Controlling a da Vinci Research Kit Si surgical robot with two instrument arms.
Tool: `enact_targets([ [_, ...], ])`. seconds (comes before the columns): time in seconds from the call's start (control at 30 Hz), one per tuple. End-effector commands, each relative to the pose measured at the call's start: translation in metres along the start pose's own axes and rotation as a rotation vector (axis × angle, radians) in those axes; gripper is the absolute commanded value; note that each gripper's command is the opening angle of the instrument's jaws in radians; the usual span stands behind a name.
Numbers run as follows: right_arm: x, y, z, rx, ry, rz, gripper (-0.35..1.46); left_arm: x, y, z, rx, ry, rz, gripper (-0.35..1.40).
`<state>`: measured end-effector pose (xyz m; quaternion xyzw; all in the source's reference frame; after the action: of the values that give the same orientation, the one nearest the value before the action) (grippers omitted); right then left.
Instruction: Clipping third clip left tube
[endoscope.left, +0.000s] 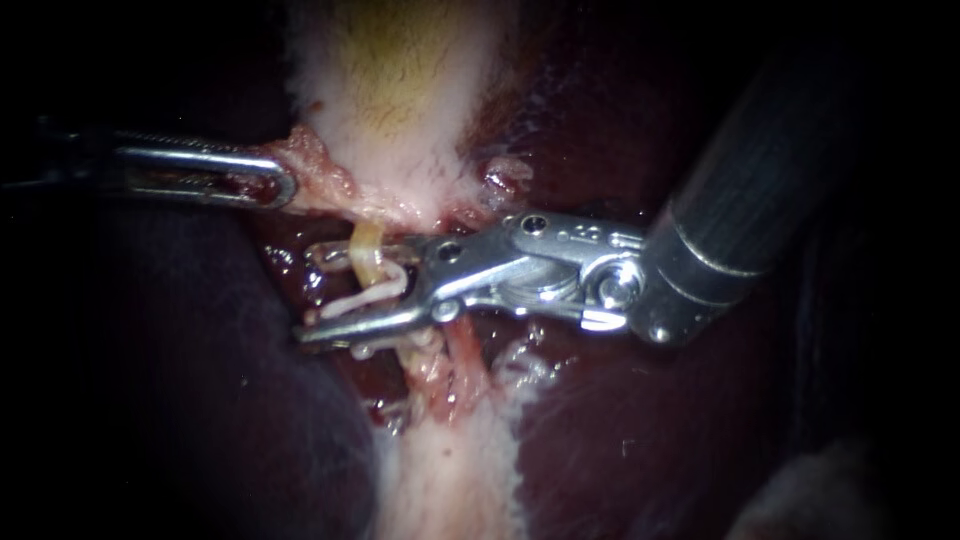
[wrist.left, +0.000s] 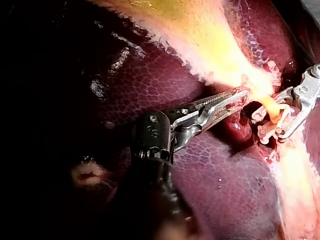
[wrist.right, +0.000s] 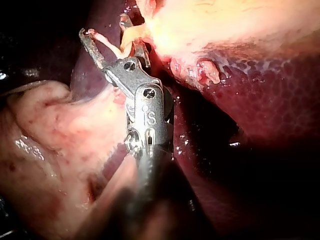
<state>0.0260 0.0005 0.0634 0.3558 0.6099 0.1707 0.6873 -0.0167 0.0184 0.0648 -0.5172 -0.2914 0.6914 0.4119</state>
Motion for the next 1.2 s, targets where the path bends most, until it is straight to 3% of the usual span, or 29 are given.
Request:
enact_targets([
  [0.03, 0.0, 0.0, 0.0, -0.002, -0.001, 0.008, 0.35, 0.0, 0.0, 0.0, 0.0, 0.0, 0.0, -0.35],
  [0.37, 0.0001, -0.0001, -0.0004, -0.01, 0.002, 0.027, 0.18, 0.0, 0.0, 0.0, 0.0, 0.0, 0.0, -0.35],
  [0.87, 0.0003, 0.0, -0.0015, -0.009, 0.004, 0.082, -0.35, 0.0, 0.0, 0.0001, 0.0, 0.0, 0.0, -0.35],
  [1.0, 0.0003, 0.0001, -0.0018, -0.009, 0.003, 0.142, -0.35, 0.0, 0.0, 0.0001, 0.0, 0.0, 0.0, -0.35],
  [1.1, 0.0003, 0.0002, -0.0023, -0.018, -0.031, 0.18, -0.35, 0.0, 0.0, 0.0001, 0.0, 0.0, 0.0, -0.35],
  [1.2, 0.0003, 0.0004, -0.0026, -0.023, -0.038, 0.192, -0.35, 0.0, 0.0, 0.0001, 0.0, 0.0, 0.0, -0.35],
])
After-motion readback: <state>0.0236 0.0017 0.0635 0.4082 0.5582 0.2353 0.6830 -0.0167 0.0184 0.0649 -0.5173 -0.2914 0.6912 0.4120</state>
